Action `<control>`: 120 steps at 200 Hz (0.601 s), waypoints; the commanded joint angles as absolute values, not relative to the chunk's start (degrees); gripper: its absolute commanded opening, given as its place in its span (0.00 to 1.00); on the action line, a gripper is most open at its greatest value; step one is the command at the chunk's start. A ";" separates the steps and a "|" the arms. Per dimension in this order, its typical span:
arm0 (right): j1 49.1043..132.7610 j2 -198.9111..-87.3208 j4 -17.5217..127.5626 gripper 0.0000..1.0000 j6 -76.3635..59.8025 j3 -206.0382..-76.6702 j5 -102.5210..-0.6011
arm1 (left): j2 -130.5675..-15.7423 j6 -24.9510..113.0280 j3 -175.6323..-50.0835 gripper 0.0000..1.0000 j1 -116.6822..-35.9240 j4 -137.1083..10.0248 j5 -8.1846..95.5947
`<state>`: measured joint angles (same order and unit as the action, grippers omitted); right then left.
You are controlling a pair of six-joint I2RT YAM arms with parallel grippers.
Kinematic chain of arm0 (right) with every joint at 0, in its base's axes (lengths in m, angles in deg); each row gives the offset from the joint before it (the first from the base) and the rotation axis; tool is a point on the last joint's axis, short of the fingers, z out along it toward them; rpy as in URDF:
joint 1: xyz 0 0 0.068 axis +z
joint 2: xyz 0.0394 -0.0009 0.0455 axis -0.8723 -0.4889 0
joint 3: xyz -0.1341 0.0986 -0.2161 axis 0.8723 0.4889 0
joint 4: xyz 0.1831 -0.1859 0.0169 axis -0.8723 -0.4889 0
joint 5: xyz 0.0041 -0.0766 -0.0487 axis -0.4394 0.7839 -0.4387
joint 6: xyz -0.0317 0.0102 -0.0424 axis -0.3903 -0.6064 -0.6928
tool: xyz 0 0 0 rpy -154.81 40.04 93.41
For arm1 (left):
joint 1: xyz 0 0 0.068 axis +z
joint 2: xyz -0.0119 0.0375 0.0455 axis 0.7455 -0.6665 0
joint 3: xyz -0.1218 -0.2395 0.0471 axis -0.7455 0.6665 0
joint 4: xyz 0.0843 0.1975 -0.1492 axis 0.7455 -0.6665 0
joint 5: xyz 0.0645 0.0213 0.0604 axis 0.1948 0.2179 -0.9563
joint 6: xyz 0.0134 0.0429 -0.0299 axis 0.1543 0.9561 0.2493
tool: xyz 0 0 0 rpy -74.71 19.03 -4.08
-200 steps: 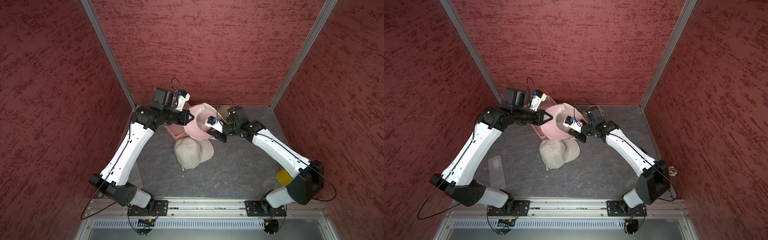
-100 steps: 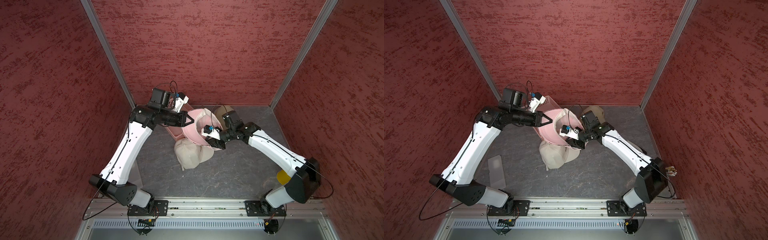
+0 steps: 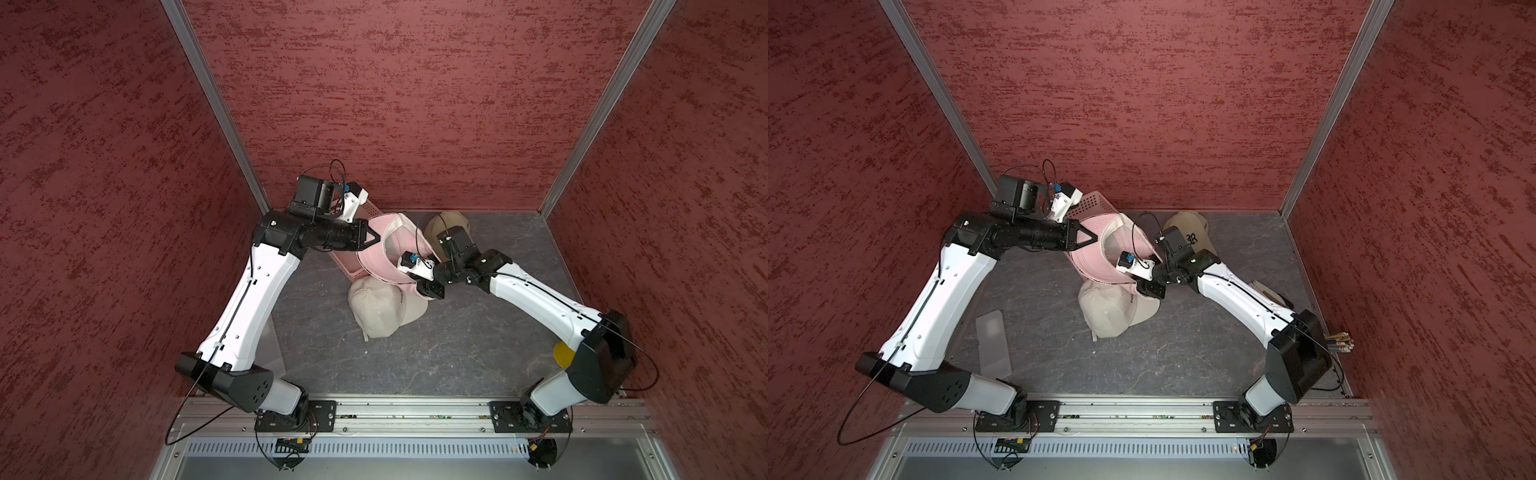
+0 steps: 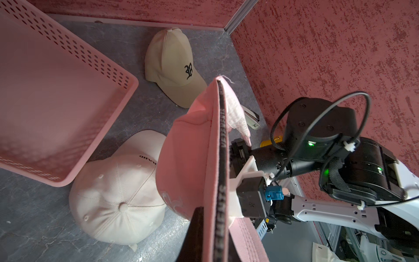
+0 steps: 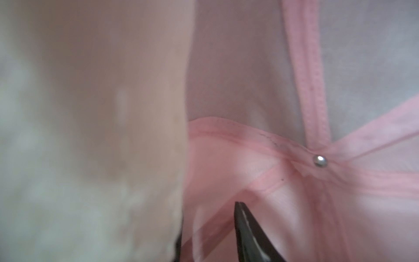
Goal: Turn the baseball cap inside out
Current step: Turn over the baseball cap.
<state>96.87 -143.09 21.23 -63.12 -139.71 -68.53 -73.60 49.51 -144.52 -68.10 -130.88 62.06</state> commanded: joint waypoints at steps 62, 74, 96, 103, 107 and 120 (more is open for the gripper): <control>98.08 -133.98 46.08 0.65 -49.98 -137.53 -64.59 | -75.66 50.29 -141.92 0.00 -72.46 -123.49 59.24; 98.04 -134.23 46.57 0.65 -50.40 -137.17 -64.11 | -76.40 52.57 -143.18 0.00 -72.30 -125.70 59.68; 97.93 -134.23 44.93 0.66 -55.01 -136.09 -59.89 | -76.08 58.36 -145.01 0.02 -71.55 -131.03 60.15; 97.97 -134.23 44.02 0.66 -56.53 -136.02 -58.20 | -75.52 59.78 -145.14 0.02 -71.18 -132.43 59.94; 97.95 -134.18 43.68 0.66 -57.05 -135.86 -57.34 | -75.16 60.38 -145.02 0.02 -70.92 -133.04 59.70; 98.00 -134.14 43.46 0.66 -58.97 -135.26 -56.01 | -73.73 62.14 -143.89 0.02 -69.77 -133.78 61.94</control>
<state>95.82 -135.64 33.14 -56.65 -135.91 -56.32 -74.10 57.23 -144.63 -69.92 -130.07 57.26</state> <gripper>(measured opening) 0.660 0.089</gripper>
